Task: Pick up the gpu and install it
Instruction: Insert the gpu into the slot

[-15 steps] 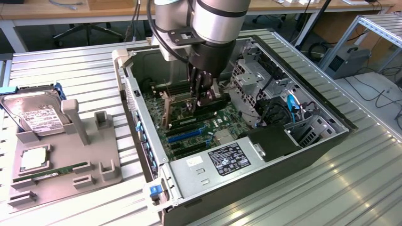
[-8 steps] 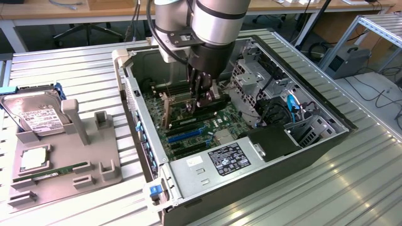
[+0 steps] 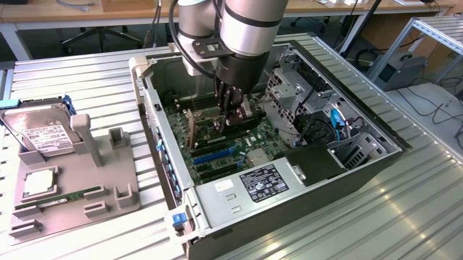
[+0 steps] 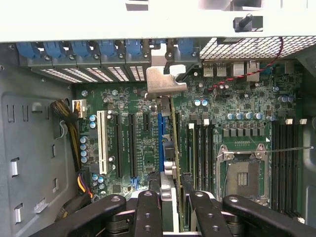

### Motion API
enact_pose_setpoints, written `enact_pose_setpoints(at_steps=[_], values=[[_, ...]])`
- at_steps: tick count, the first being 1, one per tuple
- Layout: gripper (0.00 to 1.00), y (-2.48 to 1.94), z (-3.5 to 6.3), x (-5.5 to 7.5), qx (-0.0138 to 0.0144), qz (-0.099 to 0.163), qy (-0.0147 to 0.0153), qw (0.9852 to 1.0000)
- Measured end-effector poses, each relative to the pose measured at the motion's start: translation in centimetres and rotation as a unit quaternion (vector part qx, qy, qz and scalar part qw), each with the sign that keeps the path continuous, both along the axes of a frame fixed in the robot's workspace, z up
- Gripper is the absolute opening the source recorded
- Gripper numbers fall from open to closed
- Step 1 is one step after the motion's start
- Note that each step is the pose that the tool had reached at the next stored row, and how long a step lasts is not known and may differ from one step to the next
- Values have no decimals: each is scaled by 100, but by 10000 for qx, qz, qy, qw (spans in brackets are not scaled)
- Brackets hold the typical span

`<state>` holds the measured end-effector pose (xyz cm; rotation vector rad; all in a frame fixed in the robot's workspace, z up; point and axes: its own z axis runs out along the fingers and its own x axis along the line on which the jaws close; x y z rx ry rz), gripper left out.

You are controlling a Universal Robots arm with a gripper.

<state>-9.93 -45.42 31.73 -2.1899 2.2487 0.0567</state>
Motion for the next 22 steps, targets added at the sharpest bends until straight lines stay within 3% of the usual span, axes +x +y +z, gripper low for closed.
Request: enact_pose_setpoints(at_steps=[22], values=[[28,-18,-78,-22,1,-80,0,10000]])
